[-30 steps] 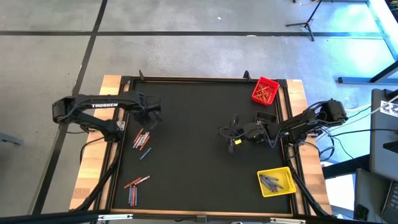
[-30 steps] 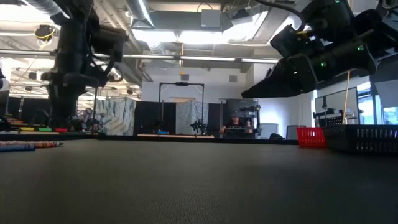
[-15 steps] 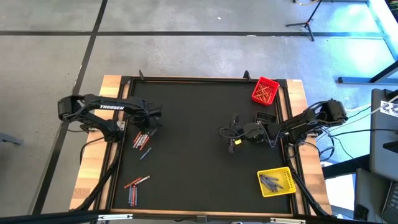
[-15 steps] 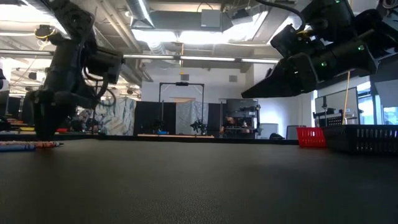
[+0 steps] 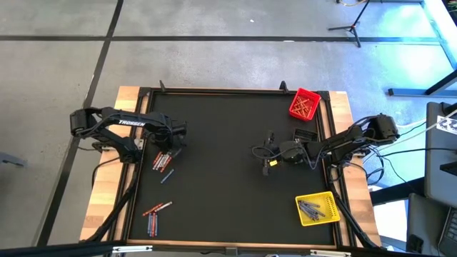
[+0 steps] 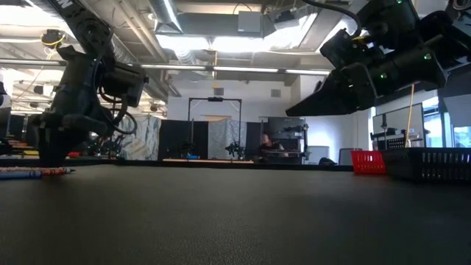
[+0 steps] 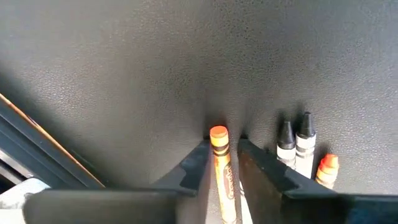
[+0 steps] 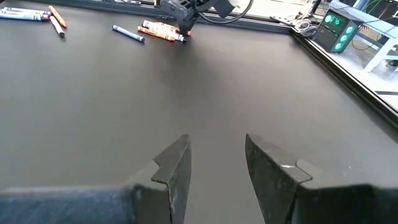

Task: Sort crayons
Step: Put the orange crayon into the red bin

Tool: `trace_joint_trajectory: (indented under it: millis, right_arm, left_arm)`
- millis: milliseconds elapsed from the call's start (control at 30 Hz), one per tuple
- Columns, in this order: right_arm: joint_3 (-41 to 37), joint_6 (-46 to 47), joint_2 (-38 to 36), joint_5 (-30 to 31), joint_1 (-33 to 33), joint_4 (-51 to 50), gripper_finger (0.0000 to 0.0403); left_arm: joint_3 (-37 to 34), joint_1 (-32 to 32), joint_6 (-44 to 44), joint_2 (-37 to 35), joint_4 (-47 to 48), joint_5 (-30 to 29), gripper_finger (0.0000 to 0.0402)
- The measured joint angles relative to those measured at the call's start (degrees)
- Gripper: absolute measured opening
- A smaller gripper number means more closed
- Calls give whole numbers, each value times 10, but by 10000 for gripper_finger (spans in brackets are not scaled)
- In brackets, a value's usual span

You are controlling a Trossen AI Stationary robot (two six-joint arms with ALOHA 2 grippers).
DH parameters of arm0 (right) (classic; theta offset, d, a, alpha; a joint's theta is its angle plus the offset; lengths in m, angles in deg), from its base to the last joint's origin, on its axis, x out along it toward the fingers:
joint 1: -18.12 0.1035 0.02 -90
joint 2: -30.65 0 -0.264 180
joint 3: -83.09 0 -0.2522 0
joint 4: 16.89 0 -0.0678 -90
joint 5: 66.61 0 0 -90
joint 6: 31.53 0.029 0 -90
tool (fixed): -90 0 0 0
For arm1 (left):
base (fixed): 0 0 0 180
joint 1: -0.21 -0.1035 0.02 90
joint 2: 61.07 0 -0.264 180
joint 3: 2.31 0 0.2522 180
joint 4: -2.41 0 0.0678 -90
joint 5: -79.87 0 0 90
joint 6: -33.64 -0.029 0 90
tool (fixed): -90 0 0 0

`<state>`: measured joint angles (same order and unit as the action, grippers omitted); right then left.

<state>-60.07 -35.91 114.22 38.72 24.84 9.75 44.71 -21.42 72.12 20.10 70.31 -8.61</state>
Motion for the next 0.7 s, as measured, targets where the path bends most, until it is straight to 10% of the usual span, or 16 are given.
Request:
trace_joint_trajectory:
  millis: [700]
  right_arm:
    - [0,0,0,0,0,-8,149]
  left_arm:
    - [64,1,-43,2,60,-35,15]
